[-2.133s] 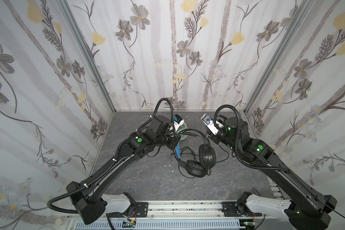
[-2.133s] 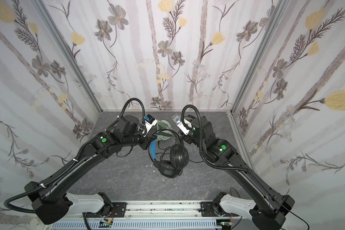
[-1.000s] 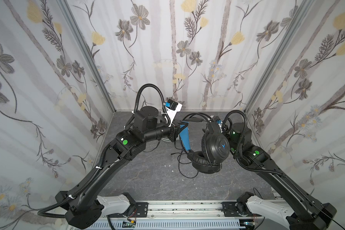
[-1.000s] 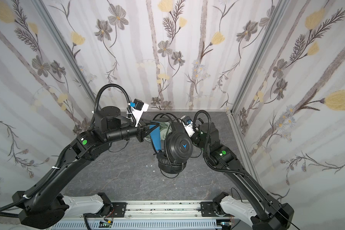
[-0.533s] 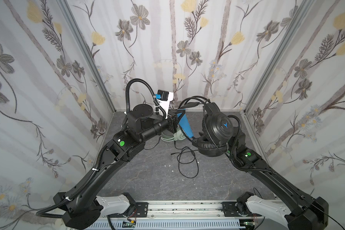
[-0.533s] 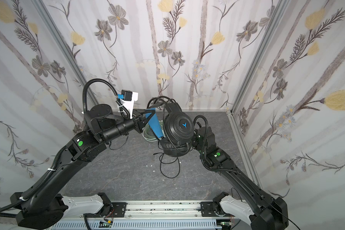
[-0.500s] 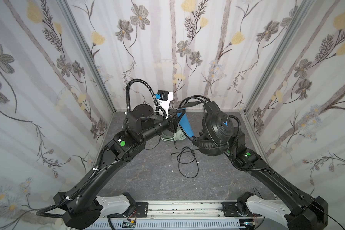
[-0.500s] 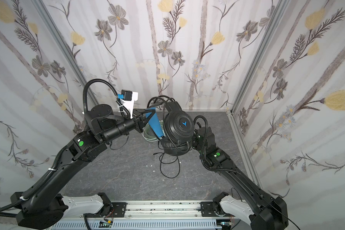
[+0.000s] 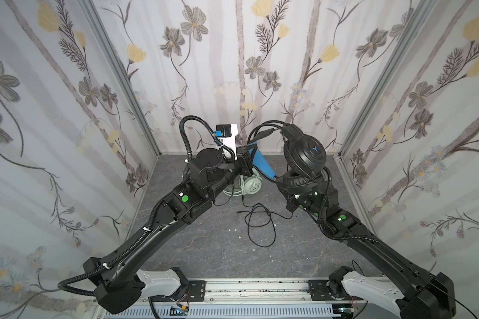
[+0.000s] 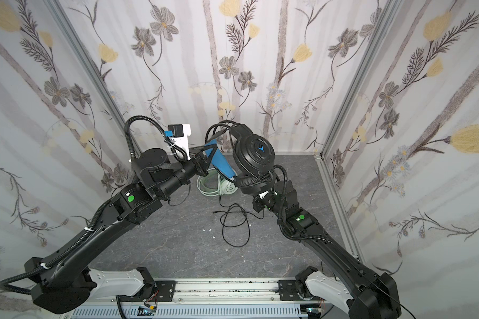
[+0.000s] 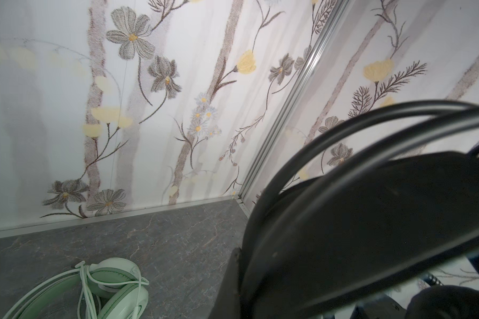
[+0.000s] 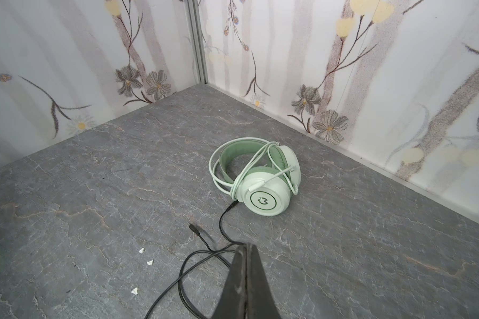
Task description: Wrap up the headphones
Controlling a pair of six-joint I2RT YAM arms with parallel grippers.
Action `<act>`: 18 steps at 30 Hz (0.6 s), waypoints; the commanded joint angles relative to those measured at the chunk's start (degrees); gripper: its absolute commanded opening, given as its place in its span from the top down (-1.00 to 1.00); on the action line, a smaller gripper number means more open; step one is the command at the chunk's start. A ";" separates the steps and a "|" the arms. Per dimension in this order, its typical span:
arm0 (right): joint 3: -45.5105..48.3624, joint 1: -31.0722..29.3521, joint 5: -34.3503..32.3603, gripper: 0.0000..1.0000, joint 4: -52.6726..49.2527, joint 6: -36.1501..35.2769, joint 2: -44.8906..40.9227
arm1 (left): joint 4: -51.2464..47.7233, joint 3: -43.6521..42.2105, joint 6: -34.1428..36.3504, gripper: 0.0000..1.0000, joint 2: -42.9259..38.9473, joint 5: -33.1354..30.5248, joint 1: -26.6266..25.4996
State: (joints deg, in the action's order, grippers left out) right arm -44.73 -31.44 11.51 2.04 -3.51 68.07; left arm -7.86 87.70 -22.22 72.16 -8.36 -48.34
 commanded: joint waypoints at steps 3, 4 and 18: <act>3.58 -0.06 -1.86 1.00 -1.34 0.89 -2.71 | 13.03 0.53 -5.78 1.00 1.63 -8.38 -0.19; 4.08 -0.06 -1.84 1.00 -1.26 0.78 -3.22 | 13.43 0.63 -6.25 1.00 1.86 -9.15 -0.22; 6.45 -2.35 -6.45 1.00 0.07 -0.46 -7.62 | 17.16 3.32 -13.92 1.00 6.48 -16.42 -1.80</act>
State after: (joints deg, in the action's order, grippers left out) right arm -38.70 -33.61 7.01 0.62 -3.70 61.06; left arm 0.14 89.52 -31.46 78.48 -20.58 -49.82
